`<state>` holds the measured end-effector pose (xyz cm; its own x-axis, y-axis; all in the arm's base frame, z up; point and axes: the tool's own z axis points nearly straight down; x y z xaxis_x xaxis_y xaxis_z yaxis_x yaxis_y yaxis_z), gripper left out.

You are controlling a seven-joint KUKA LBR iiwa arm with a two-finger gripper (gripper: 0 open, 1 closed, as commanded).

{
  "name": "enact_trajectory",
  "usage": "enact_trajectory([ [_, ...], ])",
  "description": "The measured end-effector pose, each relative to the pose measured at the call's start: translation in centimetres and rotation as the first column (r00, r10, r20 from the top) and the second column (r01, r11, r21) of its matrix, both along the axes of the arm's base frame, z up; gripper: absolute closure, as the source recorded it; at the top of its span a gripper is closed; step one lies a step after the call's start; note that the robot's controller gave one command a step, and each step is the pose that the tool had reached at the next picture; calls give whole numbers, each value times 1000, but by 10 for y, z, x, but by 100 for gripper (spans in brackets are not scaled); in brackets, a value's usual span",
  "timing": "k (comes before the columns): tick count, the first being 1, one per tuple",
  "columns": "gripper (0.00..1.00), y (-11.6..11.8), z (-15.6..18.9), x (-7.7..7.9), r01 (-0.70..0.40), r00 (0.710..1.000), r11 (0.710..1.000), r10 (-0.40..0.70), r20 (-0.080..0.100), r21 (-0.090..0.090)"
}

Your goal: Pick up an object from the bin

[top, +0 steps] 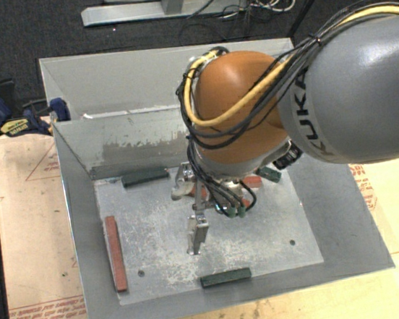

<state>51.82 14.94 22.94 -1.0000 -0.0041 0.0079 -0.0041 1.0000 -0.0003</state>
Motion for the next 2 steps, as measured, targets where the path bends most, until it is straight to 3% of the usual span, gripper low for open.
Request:
enact_trajectory([
  [1, 0, -1, 4, 2, 3, 1000, 1000, -3, 8, 1],
  [2, 0, -32, -10, 28, -70, 997, 998, 70, 12, 4],
])
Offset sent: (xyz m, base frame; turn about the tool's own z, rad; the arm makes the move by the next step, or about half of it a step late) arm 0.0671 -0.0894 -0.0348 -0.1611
